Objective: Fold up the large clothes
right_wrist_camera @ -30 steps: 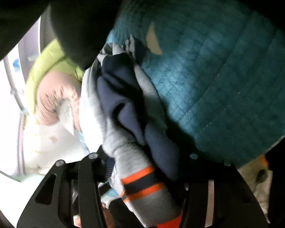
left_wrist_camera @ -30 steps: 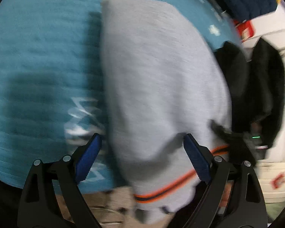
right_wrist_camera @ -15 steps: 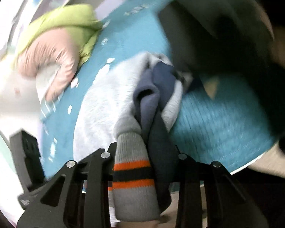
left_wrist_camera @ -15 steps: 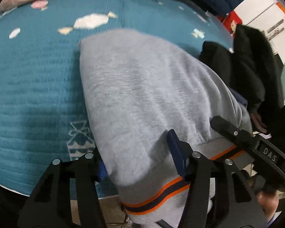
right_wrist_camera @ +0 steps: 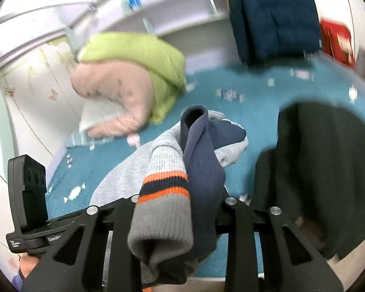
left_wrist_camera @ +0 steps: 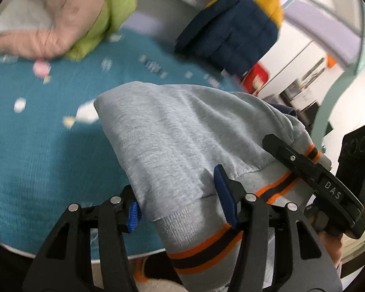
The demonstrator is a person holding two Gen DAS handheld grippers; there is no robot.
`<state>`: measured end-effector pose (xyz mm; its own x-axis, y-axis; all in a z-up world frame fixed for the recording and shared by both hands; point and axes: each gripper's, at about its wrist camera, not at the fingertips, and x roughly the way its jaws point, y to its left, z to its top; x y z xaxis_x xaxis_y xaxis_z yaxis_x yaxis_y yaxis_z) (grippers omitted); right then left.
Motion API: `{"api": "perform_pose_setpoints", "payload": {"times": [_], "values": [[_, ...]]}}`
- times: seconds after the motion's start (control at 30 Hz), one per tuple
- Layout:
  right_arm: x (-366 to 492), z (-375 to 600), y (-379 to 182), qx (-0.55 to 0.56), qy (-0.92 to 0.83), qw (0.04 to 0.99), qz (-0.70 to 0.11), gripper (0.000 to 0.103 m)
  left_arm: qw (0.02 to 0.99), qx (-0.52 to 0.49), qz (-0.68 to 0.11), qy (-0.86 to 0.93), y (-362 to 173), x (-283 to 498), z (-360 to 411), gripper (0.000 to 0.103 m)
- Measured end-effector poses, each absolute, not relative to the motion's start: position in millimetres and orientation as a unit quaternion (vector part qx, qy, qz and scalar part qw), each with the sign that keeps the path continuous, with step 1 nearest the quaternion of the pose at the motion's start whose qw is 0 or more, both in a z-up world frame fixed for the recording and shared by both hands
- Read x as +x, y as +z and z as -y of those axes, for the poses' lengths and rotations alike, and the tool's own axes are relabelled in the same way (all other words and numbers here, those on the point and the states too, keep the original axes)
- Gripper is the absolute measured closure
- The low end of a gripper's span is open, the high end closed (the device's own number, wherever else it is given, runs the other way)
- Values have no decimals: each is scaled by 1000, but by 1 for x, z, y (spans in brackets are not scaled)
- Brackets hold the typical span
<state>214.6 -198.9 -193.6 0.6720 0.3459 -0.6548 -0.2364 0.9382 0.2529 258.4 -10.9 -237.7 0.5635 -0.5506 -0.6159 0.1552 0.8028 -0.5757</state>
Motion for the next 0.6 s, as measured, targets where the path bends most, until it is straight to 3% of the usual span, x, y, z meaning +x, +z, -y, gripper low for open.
{"api": "perform_pose_setpoints", "payload": {"times": [0.33, 0.47, 0.6], "values": [[211, 339, -98, 62, 115, 966, -225, 77, 881, -179, -309, -311, -133, 302, 175, 50], [208, 424, -125, 123, 85, 963, -223, 76, 876, -142, -315, -337, -148, 313, 250, 50], [223, 489, -208, 196, 14, 920, -338, 75, 841, -88, -432, -315, -219, 324, 313, 49]]}}
